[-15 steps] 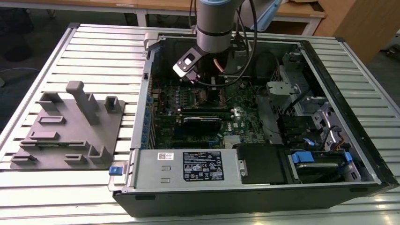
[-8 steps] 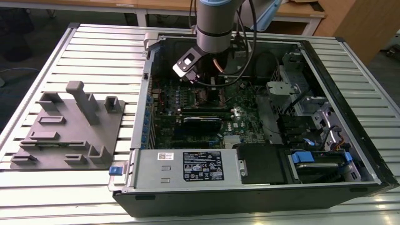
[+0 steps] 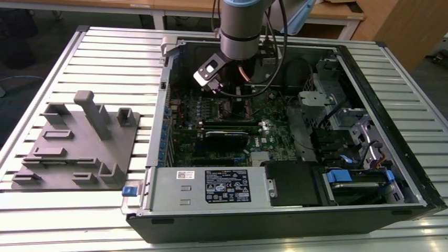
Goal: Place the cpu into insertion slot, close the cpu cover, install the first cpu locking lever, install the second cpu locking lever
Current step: 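Place the cpu into insertion slot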
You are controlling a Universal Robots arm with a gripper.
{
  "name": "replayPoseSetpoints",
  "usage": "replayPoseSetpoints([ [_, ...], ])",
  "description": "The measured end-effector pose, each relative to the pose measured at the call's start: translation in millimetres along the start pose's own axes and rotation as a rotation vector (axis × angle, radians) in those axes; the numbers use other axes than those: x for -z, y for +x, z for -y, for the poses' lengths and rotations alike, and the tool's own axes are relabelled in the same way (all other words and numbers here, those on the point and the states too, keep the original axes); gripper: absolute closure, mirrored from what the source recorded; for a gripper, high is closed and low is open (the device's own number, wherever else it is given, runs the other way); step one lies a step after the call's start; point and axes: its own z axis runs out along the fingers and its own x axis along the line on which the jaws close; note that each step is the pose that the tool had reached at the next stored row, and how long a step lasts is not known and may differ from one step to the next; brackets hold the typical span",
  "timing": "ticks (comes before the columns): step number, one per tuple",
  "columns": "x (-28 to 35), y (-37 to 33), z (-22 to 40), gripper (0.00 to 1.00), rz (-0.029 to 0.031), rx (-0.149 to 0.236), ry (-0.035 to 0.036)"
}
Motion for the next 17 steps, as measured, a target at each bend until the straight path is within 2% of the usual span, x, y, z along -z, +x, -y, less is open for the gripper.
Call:
replayPoseSetpoints([
  [7, -4.4, 0.0, -1.1, 0.46, 0.0002, 0.0, 0.0002],
  [17, -3.2, 0.1, -1.2, 0.46, -0.0001, 0.0, 0.0],
])
